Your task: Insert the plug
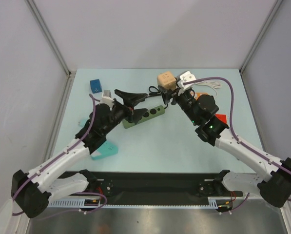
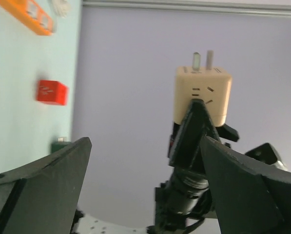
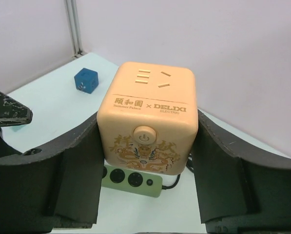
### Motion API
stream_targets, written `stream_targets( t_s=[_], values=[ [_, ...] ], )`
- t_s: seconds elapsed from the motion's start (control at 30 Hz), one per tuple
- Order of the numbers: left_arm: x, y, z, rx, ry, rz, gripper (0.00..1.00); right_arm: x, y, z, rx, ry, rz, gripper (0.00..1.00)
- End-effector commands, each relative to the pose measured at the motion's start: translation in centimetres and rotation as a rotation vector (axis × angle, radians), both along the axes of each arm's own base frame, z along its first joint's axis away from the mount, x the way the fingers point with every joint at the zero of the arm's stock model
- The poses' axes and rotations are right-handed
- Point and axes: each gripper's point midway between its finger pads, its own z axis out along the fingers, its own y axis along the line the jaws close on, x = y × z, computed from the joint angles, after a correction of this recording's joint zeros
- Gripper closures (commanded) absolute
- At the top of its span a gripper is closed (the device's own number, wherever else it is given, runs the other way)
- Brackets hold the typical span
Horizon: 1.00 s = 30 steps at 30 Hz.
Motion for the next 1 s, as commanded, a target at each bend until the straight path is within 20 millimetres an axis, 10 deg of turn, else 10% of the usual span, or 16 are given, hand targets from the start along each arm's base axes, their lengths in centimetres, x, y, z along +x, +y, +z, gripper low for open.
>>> stream_targets(
  t_s=[0.0,0.23,0.4,0.6,0.7,0.73,0.83,0.97],
  values=[
    [-1.0,2.7,0.5,0.236,-0.015,0.04,0.01,-1.8,-1.0,2.1,0.107,0.011,0.066,1.0],
    [-7.3,17.7,-11.3,0.725,0.639,0.478,0.1,-3.0,-5.0,1.7,0.184,0.066,0.008,1.0],
    [-10.2,22.8,-17.6,0.769,0.814,0.602,0.08,-4.7,-5.0,1.8,0.22,0.073,0.07,1.0],
    [-8.5,28.5,-23.0,0.909,0.917,0.735,0.09,-6.1,-5.4,2.0,0.242,0.058,0.103,1.0],
    [-7.7,30.4,-25.1,0.956,0.992,0.724,0.3,-6.6,-5.5,2.2,0.235,0.053,0.114,1.0],
    [-5.9,31.0,-24.6,0.987,0.923,0.733,0.59,-6.7,-5.5,2.1,0.228,0.054,0.117,1.0],
    [-4.8,32.7,-23.4,1.062,0.904,0.799,0.91,-7.2,-5.8,2.4,0.226,0.044,0.12,1.0],
    [-5.0,32.5,-25.3,1.108,0.977,0.742,1.0,-7.5,-6.4,2.8,0.222,0.03,0.107,1.0]
  ],
)
